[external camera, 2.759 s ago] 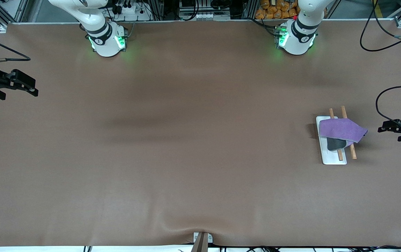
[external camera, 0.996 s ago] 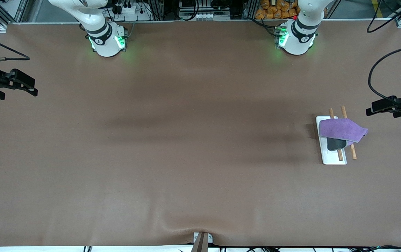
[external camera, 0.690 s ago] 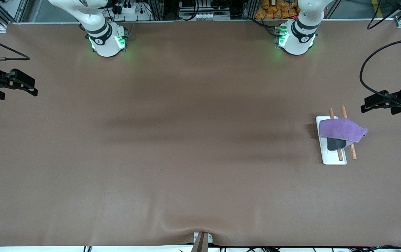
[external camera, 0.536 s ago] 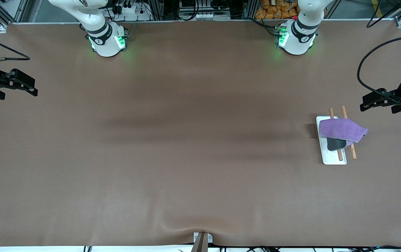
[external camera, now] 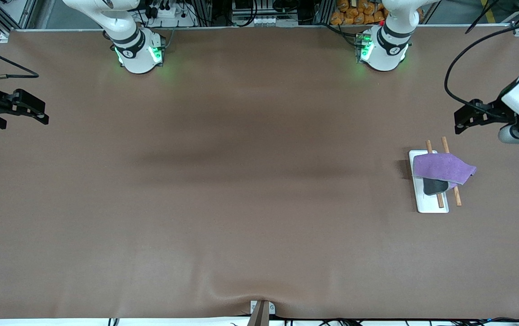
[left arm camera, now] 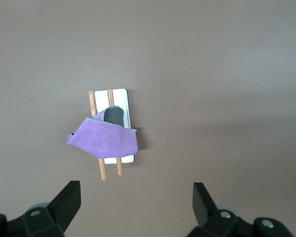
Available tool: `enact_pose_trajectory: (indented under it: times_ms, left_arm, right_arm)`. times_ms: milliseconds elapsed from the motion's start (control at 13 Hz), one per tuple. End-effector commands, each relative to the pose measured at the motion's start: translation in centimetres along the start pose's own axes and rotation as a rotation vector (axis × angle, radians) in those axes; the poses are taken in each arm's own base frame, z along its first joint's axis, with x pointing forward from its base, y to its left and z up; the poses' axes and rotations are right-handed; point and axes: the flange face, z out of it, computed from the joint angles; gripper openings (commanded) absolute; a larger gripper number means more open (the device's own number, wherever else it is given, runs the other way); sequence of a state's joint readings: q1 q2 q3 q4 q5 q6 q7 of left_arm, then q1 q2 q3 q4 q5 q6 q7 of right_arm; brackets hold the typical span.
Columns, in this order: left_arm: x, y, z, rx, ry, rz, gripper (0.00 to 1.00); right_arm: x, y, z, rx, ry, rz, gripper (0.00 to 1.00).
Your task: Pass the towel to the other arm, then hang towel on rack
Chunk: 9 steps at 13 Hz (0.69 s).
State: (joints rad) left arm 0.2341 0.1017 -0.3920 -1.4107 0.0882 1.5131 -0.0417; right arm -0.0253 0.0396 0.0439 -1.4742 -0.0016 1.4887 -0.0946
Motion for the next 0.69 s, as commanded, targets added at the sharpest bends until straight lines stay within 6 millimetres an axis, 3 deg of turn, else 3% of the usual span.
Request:
enact_pose_trajectory:
  times_ms: [0,307,613]
  left_arm:
    - [-2.4,0.2,-0.7,-0.006,-0.001,-0.029,1.00]
    - [-5.3,0.2,-0.9,0.004,-0.014,-0.038,1.00]
    - [-6.7,0.6,-0.4,0.008,-0.035,-0.089,1.00]
  right_arm:
    - [0.2,0.3,-0.4,-0.001,0.000,0.001,1.00]
    - [0.2,0.3,-0.4,-0.002,-0.001,0.002,1.00]
    - [0.2,0.2,-0.4,0.000,-0.001,0.001,1.00]
